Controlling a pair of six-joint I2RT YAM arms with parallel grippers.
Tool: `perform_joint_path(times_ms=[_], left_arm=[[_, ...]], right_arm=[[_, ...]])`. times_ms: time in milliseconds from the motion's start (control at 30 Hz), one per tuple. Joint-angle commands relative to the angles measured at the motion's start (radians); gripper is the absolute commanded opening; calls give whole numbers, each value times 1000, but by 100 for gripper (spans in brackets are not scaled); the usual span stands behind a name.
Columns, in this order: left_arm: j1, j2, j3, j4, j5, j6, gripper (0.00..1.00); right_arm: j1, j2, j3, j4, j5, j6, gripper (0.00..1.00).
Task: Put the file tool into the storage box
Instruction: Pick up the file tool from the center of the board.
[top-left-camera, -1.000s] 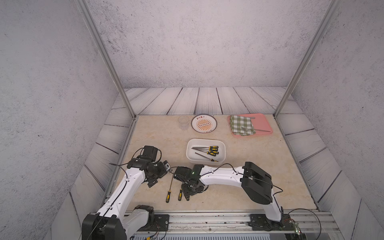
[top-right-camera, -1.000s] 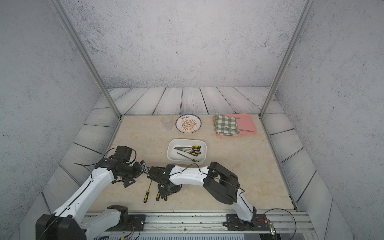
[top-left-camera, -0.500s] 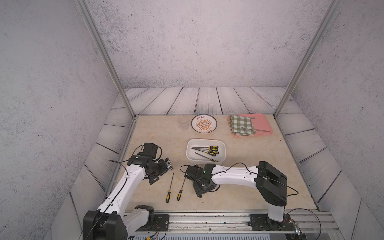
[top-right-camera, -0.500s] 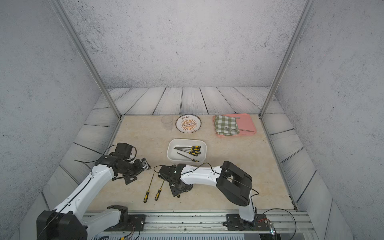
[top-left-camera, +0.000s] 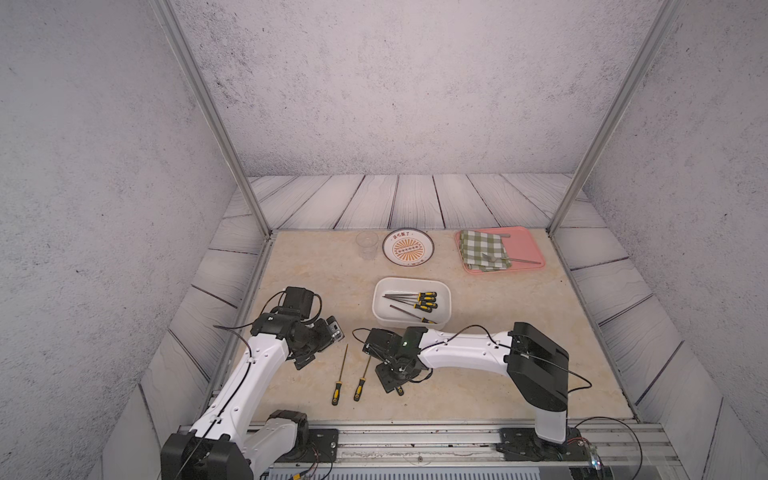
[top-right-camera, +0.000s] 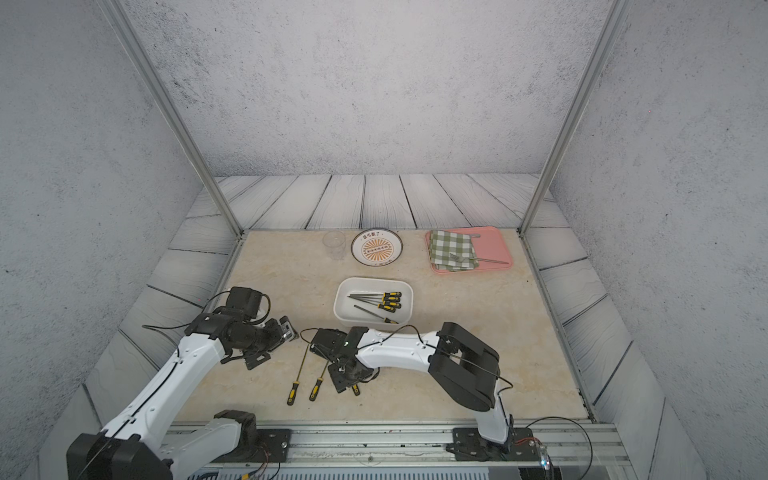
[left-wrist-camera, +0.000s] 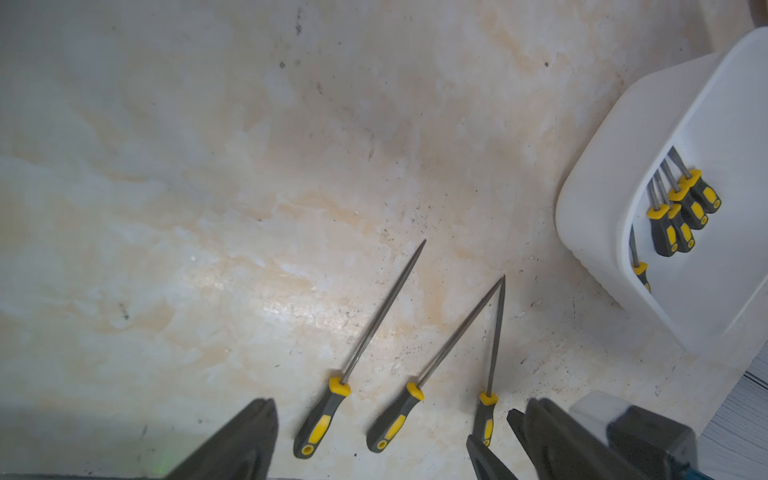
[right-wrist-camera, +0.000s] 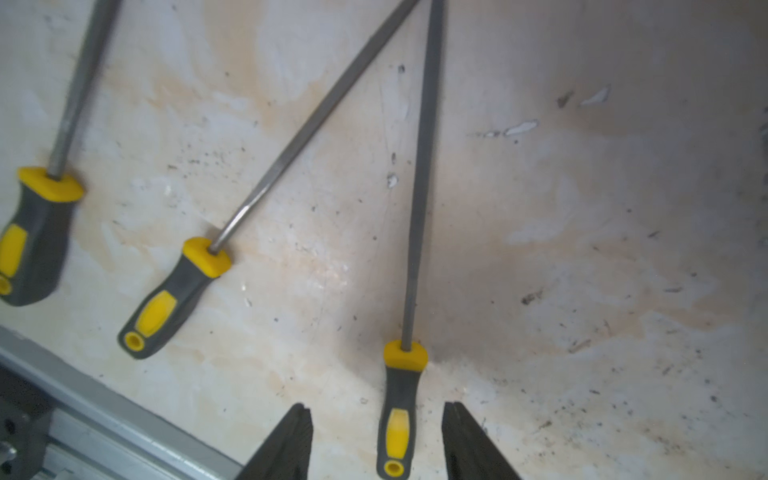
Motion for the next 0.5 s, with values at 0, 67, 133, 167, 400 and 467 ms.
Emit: perform_joint_path(times_ms=[0, 67, 133, 167, 400, 467], left_arm=[[11, -19, 3, -23, -26, 4, 98], [11, -18, 2, -24, -26, 4, 98], [11, -13, 2, -22, -26, 8, 98], [10, -11, 4, -23, -26, 11, 98], [10, 27, 35, -16, -14, 33, 98], [11, 42, 55, -20, -7, 38, 98]], right_arm=[[3, 23, 10, -34, -3, -4, 53], [2, 28, 3, -43, 2, 4, 52], [3, 26, -16, -33, 5, 12, 50], [3, 25, -24, -27, 3, 13, 49], [2, 41, -26, -35, 14, -1, 34], [3, 37, -22, -44, 28, -10, 28]])
